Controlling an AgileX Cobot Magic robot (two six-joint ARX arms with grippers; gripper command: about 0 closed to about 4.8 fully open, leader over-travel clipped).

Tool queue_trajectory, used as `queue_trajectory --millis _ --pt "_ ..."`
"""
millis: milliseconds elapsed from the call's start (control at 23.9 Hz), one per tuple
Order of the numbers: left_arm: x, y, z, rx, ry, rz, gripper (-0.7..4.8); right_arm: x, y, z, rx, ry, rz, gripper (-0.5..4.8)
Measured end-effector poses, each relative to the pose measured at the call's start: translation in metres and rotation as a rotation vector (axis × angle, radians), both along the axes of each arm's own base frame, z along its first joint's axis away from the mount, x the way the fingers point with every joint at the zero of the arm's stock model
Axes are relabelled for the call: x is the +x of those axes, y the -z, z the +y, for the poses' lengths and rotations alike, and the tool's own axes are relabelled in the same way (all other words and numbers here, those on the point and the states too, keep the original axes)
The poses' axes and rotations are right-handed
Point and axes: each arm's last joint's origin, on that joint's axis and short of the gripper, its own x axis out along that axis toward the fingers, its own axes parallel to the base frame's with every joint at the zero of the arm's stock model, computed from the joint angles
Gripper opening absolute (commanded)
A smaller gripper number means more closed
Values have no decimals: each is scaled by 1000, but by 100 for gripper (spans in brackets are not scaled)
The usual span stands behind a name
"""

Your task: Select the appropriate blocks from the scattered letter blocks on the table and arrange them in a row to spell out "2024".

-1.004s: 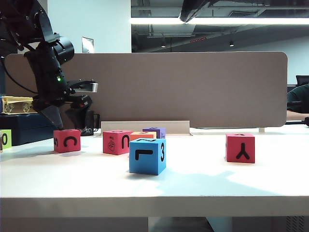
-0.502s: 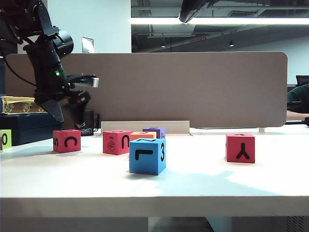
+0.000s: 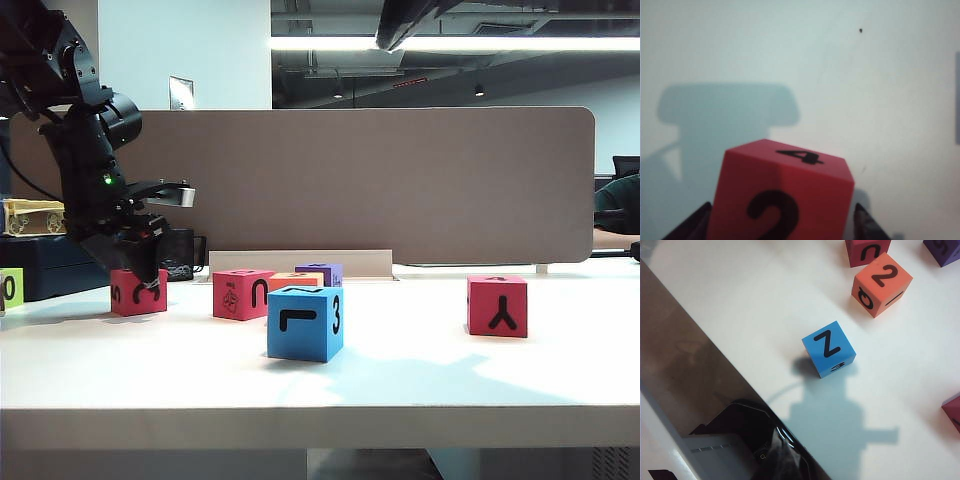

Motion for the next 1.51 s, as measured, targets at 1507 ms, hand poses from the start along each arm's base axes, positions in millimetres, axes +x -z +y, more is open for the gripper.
queue_trajectory --millis 1507 --pt "-15 -5 -70 -282 -110 134 351 2 -1 2 16 0 -19 -5"
